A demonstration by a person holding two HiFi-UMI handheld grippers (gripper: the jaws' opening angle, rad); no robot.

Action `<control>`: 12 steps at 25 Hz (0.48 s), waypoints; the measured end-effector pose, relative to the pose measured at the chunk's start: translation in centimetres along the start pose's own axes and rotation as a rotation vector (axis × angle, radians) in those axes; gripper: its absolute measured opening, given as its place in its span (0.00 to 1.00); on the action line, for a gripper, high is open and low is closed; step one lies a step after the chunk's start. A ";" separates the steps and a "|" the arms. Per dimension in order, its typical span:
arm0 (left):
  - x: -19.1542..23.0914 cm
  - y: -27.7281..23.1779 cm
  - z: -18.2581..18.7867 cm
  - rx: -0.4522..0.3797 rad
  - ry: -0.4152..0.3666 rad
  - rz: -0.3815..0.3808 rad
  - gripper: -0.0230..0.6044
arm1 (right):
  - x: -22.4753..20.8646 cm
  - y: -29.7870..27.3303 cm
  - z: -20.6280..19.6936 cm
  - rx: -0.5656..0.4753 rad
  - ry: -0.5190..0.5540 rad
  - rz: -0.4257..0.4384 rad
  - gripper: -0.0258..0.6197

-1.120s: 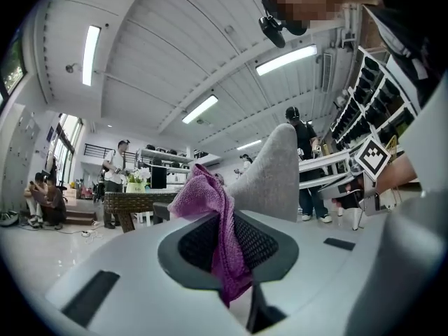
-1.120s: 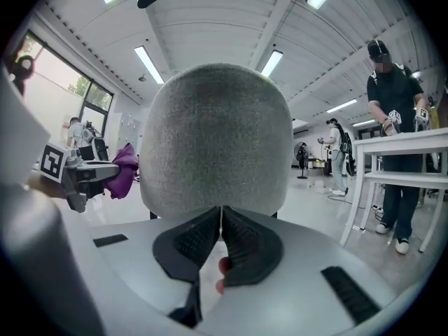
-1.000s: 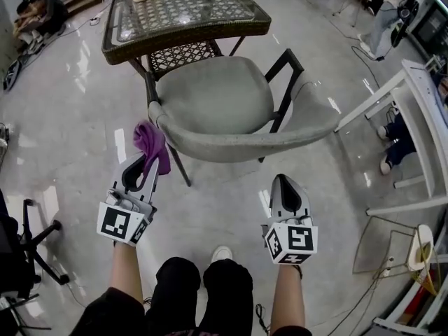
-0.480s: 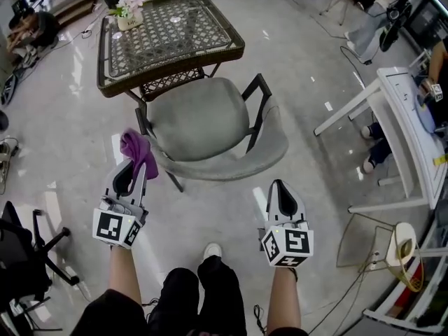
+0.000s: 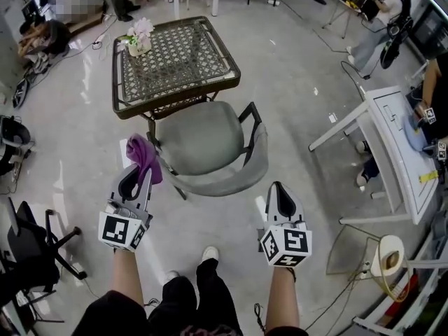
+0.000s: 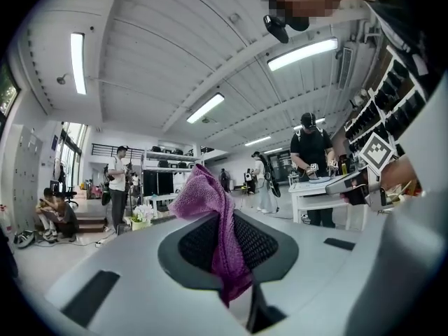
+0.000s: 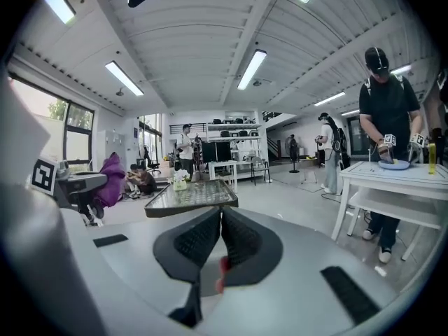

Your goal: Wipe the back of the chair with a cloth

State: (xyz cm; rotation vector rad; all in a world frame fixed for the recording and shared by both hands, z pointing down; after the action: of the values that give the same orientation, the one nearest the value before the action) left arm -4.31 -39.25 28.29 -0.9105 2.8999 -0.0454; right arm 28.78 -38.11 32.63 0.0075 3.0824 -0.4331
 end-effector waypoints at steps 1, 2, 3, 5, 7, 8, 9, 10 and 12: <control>0.1 0.1 1.3 0.000 -0.005 0.003 0.15 | 0.1 0.0 1.3 -0.004 -0.001 0.009 0.08; 0.1 0.2 2.7 0.001 -0.010 0.008 0.15 | 0.3 0.1 2.6 -0.009 0.004 0.018 0.08; 0.2 0.5 4.0 0.000 -0.014 0.014 0.15 | 0.5 0.2 3.9 -0.014 0.010 0.026 0.08; 0.7 1.2 6.7 -0.010 -0.025 0.028 0.15 | 1.0 0.5 6.5 -0.024 0.012 0.039 0.08; 1.2 1.9 9.2 -0.022 -0.043 0.039 0.15 | 1.5 0.9 8.8 -0.037 0.015 0.049 0.08; 1.4 2.3 10.5 -0.027 -0.049 0.047 0.15 | 1.7 1.2 9.9 -0.045 0.017 0.053 0.08; 1.5 2.6 11.8 -0.034 -0.054 0.055 0.15 | 1.8 1.4 10.9 -0.053 0.015 0.055 0.08; 1.7 3.0 13.0 -0.043 -0.058 0.062 0.15 | 1.9 1.6 11.9 -0.061 0.011 0.055 0.08; 2.0 3.9 15.3 -0.064 -0.060 0.072 0.15 | 2.1 2.3 13.8 -0.072 0.004 0.052 0.08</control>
State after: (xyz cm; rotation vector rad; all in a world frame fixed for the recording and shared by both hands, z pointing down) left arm -6.55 -37.18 12.68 -0.8019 2.8907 0.0799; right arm 27.10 -39.73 18.65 0.0867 3.0918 -0.3209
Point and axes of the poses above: the fingertips, and each gripper's own axes: y backward along the fingers, x to its left, z out of its top, the point moved 2 cm from there along y, backward along the fingers, and after that the axes turned 12 degrees about -z, right-handed, at the moved point
